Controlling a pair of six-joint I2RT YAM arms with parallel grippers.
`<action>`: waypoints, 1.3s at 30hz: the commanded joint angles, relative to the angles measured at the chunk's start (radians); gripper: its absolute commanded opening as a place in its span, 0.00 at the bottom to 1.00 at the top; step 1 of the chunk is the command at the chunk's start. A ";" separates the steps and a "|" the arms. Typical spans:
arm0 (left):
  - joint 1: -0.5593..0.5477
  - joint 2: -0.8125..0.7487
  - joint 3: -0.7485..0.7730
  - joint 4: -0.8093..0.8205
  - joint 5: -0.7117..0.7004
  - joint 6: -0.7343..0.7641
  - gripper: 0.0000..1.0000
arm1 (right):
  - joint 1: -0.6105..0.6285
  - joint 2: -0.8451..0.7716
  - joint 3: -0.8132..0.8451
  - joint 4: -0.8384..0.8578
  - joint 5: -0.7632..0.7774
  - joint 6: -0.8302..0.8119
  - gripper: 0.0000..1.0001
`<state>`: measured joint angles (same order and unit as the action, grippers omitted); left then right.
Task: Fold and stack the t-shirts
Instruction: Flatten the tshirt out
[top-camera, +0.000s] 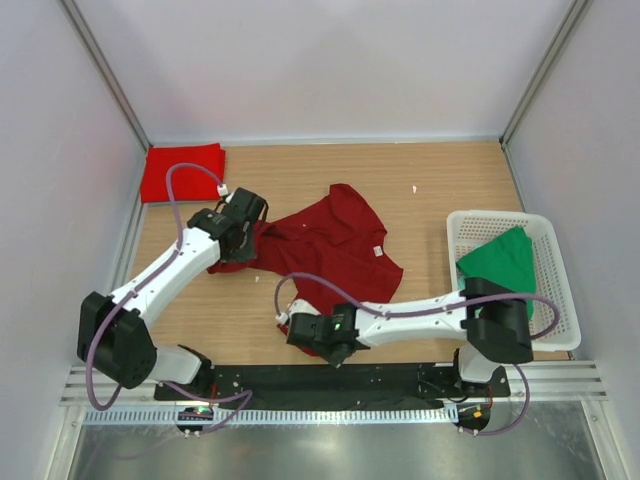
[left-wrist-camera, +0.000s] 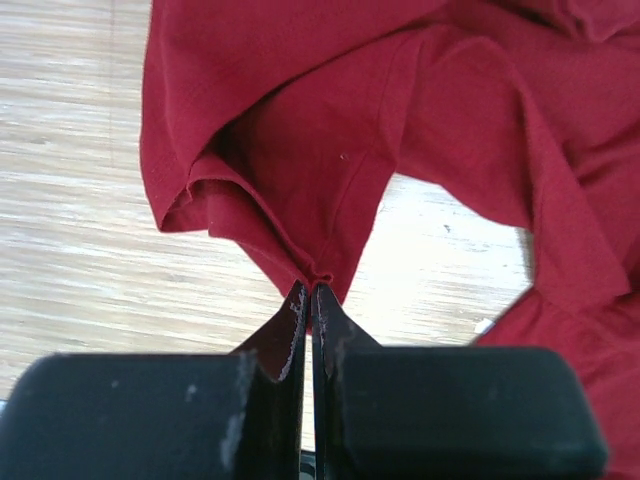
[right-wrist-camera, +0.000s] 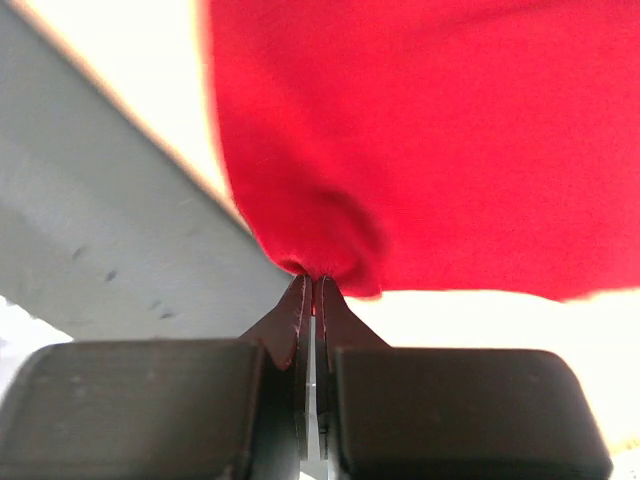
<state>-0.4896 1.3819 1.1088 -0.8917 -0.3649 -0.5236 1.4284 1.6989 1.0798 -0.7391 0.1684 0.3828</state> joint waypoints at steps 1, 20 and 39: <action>0.023 -0.067 0.080 -0.030 0.001 -0.030 0.00 | -0.069 -0.162 -0.001 -0.017 0.207 0.099 0.01; 0.261 -0.152 0.551 -0.088 0.087 -0.001 0.00 | -0.457 -0.547 0.477 0.009 0.770 -0.148 0.01; 0.263 -0.530 0.752 0.145 0.156 0.129 0.00 | -0.457 -0.706 1.054 0.129 0.327 -0.429 0.01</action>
<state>-0.2306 0.8734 1.8492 -0.8814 -0.2573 -0.4282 0.9726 0.9615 2.0628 -0.5720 0.6376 -0.0357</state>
